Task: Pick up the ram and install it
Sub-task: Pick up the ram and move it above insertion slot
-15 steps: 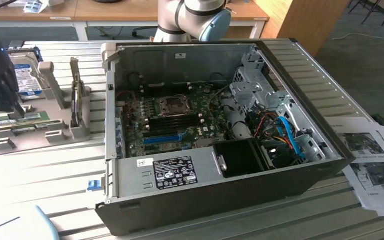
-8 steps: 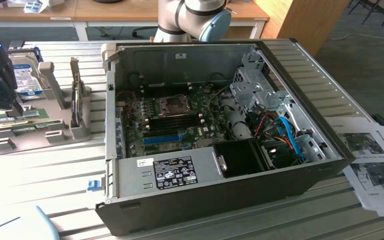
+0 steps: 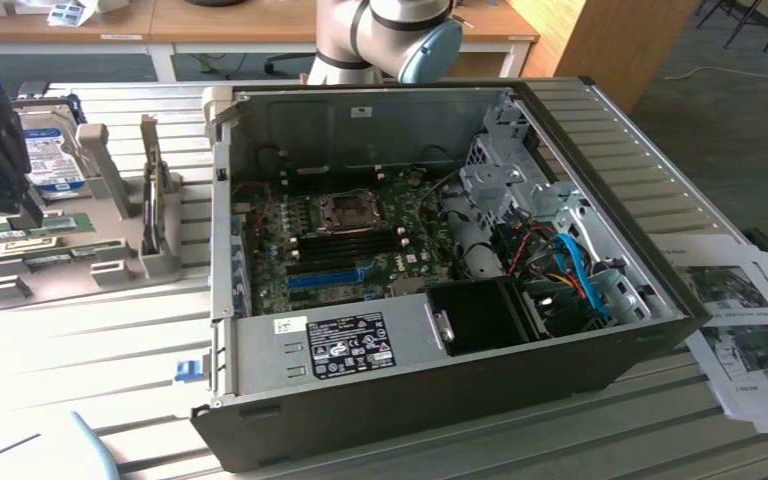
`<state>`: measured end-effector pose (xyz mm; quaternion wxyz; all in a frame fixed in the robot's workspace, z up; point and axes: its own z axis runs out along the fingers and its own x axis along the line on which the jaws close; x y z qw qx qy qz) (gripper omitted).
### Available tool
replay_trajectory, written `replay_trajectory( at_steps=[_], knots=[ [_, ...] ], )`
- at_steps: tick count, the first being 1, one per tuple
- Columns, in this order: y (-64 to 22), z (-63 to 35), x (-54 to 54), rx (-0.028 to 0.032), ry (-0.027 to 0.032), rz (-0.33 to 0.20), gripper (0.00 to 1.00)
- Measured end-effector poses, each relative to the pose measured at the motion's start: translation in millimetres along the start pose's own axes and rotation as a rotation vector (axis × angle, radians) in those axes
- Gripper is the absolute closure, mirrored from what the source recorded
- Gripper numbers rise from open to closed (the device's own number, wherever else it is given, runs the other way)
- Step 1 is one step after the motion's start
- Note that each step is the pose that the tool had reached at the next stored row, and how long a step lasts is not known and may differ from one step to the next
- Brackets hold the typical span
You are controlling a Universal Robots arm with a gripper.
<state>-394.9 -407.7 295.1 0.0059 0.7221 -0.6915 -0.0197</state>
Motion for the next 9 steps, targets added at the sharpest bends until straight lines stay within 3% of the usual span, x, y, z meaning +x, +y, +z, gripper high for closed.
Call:
replay_trajectory(
  at_steps=[9],
  knots=[
    [0.2,-6.6,-0.1,-0.0001,0.0022,0.000,0.89]
  ],
)
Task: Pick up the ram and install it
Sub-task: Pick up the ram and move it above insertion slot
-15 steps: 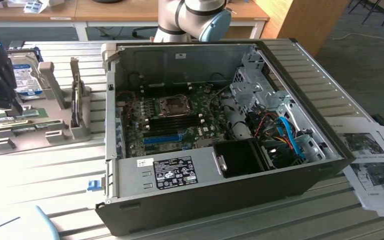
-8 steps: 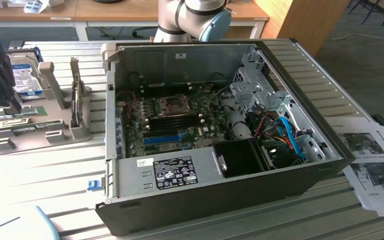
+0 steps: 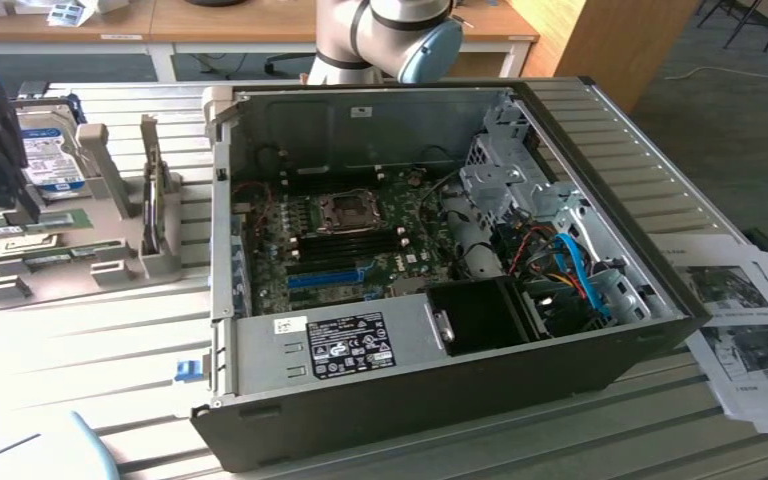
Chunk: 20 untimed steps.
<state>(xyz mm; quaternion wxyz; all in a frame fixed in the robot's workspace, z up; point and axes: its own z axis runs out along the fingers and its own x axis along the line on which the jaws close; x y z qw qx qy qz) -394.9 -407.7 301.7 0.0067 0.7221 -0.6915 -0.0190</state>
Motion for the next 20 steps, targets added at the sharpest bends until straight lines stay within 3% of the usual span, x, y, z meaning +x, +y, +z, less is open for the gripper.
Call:
replay_trajectory(
  at_steps=[20],
  knots=[
    [0.5,-13.6,-0.2,-0.0002,0.0031,0.000,0.89]
  ],
)
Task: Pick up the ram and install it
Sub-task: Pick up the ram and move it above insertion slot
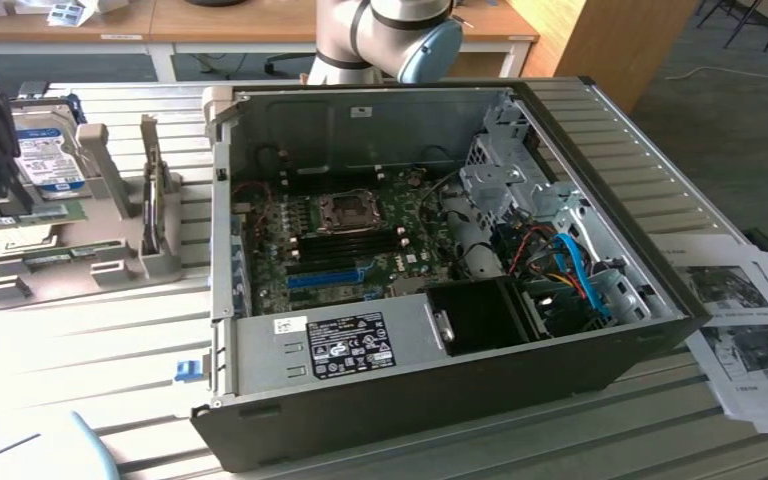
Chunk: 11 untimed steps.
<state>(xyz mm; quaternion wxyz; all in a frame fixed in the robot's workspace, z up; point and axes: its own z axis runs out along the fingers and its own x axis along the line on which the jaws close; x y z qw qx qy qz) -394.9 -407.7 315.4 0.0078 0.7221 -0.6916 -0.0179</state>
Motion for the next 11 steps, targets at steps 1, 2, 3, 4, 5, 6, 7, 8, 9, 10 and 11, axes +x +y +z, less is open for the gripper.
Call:
replay_trajectory(
  at_steps=[1,2,3,4,5,6,7,8,9,10,11],
  knots=[
    [0.0,-0.7,0.0,0.0000,0.0000,0.000,0.89],
    [0.1,-1.3,0.0,0.0001,0.0000,0.000,0.89],
    [0.1,-2.1,0.0,0.0000,0.0000,0.000,0.89],
    [0.1,-2.8,-0.1,0.0000,0.0000,0.000,0.89],
    [0.1,-3.3,-0.1,0.0001,-0.0001,0.000,0.89],
    [0.1,-4.0,-0.1,0.0000,0.0000,0.000,0.89],
    [0.1,-4.8,-0.1,0.0001,0.0001,0.000,0.89],
    [0.2,-5.8,-0.1,0.0000,0.0001,0.000,0.89],
    [0.2,-6.7,-0.1,0.0000,0.0001,0.000,0.89],
    [0.3,-7.8,-0.1,0.0000,0.0001,0.000,0.89],
    [0.3,-8.7,-0.1,0.0000,0.0000,0.000,0.89]
  ],
)
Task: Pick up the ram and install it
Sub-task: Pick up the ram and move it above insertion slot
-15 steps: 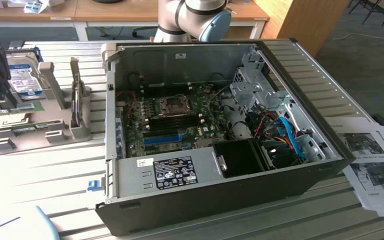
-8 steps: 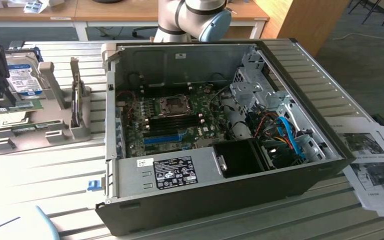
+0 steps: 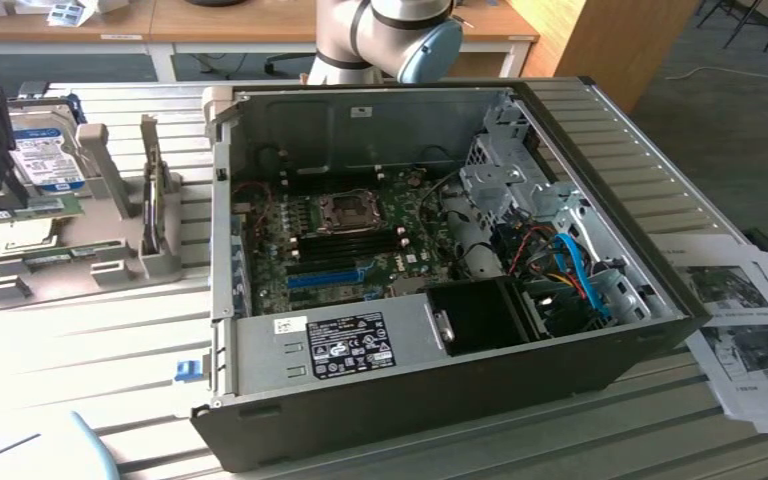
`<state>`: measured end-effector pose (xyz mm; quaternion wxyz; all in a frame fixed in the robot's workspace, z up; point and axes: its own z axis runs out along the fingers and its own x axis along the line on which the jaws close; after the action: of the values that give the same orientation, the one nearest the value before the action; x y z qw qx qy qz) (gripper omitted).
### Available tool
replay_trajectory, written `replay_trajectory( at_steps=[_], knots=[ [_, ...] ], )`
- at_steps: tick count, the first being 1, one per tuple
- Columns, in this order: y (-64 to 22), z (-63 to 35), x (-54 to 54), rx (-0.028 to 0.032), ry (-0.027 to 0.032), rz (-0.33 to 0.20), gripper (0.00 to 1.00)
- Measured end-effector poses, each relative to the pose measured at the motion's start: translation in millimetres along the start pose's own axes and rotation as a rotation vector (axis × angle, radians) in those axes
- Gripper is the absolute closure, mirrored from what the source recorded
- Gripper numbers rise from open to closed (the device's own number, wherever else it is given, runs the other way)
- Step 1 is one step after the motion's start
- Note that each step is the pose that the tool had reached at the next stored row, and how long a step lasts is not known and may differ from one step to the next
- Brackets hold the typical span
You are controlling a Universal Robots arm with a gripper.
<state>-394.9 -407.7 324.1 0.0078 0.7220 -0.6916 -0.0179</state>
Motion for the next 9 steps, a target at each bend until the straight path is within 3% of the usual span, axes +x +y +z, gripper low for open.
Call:
replay_trajectory(
  at_steps=[9],
  knots=[
    [0.3,-8.5,-0.1,0.0000,0.0002,0.000,0.89]
  ],
)
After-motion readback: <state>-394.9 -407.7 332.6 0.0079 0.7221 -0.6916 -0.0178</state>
